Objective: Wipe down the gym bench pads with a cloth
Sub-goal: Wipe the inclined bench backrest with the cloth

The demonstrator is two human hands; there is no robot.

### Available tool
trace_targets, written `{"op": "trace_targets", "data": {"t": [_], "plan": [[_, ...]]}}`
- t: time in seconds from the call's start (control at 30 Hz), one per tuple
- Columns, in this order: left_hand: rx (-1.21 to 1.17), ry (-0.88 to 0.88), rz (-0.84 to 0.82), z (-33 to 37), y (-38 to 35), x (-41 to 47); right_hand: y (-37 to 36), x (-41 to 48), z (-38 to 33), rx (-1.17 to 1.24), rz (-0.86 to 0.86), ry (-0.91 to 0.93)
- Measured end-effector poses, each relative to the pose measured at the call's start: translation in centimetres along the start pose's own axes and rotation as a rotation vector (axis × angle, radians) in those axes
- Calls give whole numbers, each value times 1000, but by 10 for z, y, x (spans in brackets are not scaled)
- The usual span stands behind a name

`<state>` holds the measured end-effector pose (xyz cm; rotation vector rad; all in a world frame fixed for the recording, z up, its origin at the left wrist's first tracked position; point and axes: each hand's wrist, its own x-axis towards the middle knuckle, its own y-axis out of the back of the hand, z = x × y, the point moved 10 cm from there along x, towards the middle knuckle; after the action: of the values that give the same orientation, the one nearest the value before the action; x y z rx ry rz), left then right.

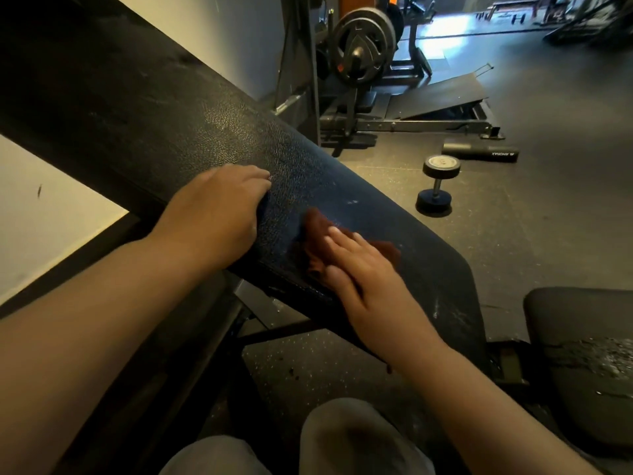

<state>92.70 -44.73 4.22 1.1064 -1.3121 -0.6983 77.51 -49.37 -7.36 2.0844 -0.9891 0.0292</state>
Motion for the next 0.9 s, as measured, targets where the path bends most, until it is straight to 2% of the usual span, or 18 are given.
{"op": "trace_targets", "data": {"t": [0.07, 0.13, 0.23, 0.3, 0.4, 0.53, 0.63, 0.8, 0.9], "plan": [[11, -30, 17, 2, -4, -5, 12, -14, 24, 50, 69, -109], [26, -39, 4, 1, -9, -5, 6, -5, 1, 89, 115, -117], [-50, 34, -23, -7, -4, -2, -22, 27, -75, 11, 51, 87], [-100, 83, -17, -17, 2, -3, -28, 32, -92, -24, 3, 148], [1, 40, 3, -16, 2, -8, -14, 4, -49, -19, 2, 91], [76, 10, -14, 13, -14, -9, 16, -48, 52, 2, 65, -245], [85, -3, -52, 39, -28, -14, 18, -46, 65, -6, 100, -386], [179, -32, -35, 45, -33, -21, -4, -10, -13, -23, 38, -79], [204, -75, -29, 48, -37, -21, 8, -43, 40, 34, 24, -175]]}}
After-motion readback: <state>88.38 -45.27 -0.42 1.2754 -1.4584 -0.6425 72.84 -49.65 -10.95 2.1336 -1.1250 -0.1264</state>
